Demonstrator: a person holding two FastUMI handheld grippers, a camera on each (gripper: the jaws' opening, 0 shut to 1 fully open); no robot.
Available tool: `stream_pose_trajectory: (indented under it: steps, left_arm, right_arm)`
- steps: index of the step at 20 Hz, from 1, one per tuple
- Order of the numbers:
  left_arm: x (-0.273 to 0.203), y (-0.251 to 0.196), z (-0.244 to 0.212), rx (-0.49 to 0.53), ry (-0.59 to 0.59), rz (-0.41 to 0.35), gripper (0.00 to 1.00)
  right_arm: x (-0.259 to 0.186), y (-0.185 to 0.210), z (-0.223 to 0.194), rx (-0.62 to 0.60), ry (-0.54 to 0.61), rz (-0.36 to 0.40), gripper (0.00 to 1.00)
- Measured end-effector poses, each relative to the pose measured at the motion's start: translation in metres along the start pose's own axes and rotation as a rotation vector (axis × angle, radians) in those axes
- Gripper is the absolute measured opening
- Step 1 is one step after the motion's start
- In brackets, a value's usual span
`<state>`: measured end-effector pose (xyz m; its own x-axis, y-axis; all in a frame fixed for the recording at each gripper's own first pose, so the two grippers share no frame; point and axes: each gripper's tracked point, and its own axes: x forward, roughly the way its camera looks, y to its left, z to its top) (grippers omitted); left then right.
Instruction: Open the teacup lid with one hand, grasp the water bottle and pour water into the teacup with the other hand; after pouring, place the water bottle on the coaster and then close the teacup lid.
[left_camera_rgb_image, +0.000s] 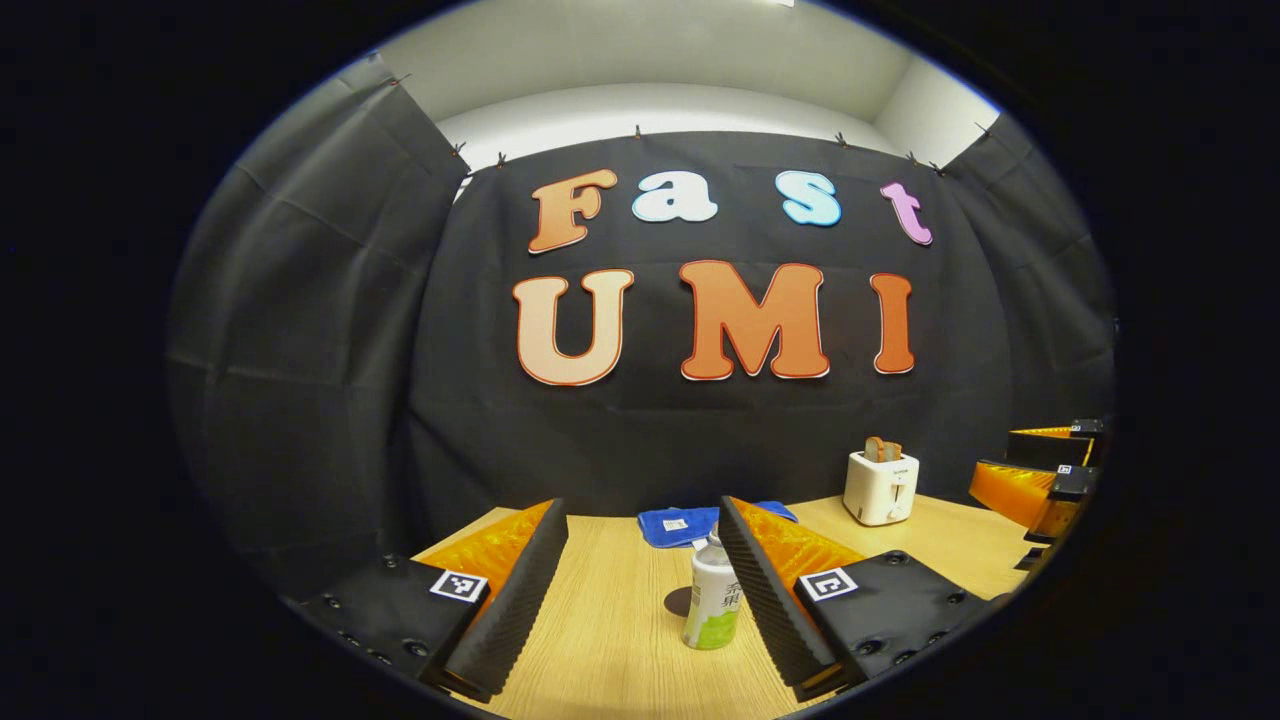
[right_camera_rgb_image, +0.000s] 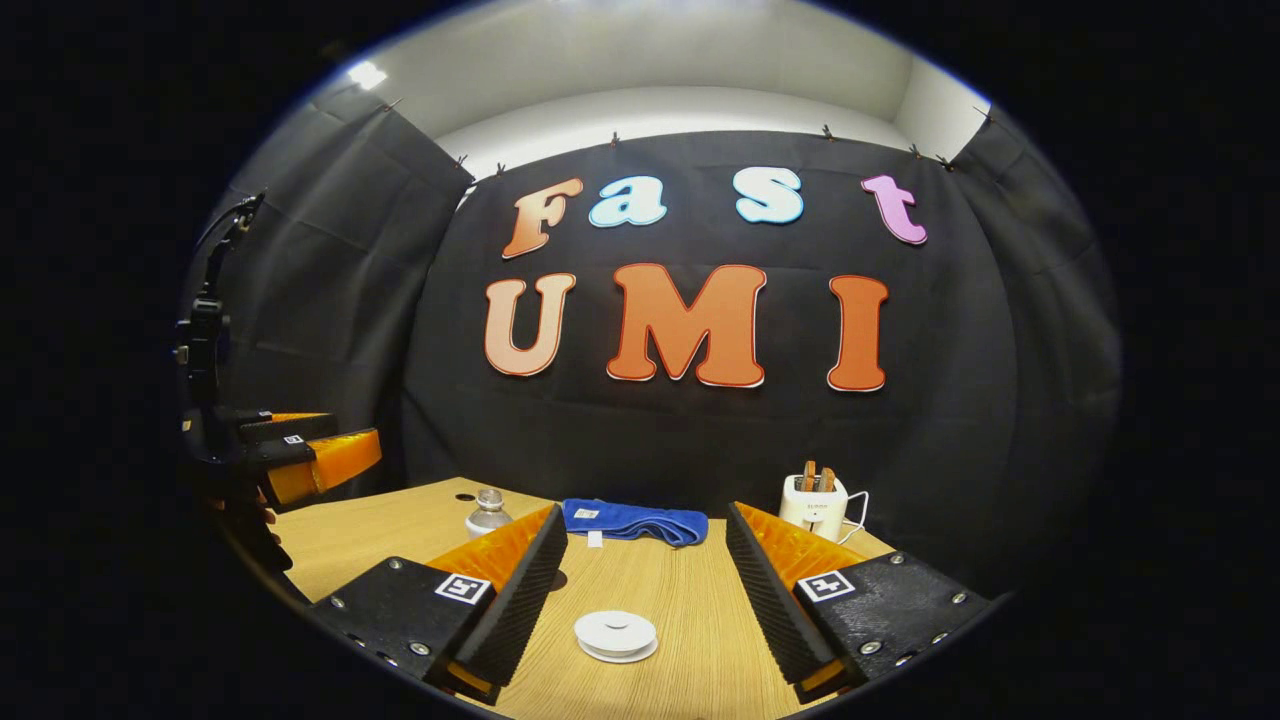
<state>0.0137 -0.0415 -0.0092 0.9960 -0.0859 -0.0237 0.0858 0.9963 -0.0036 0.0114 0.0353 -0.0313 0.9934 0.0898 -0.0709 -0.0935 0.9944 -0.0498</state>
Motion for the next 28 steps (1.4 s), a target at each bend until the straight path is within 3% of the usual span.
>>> stream_pose_trajectory:
  steps: [10, 16, 22, 28]
  left_arm:
    - [0.008, -0.02, -0.017, 0.006, -0.014, -0.034, 0.97]
    - [0.02, -0.029, -0.033, 0.045, -0.021, -0.045, 0.97]
    - [0.036, -0.035, -0.051, 0.049, -0.003, -0.055, 0.95]
    - [0.038, -0.037, -0.076, 0.039, 0.048, -0.06, 0.97]
  right_arm:
    - [0.029, 0.012, -0.057, -0.011, 0.083, 0.041, 0.95]
    - [0.057, 0.029, -0.125, -0.054, 0.219, 0.068, 0.94]
    - [0.083, 0.029, -0.172, -0.009, 0.329, 0.091, 0.84]
    - [0.092, 0.034, -0.201, -0.008, 0.406, 0.13, 0.62]
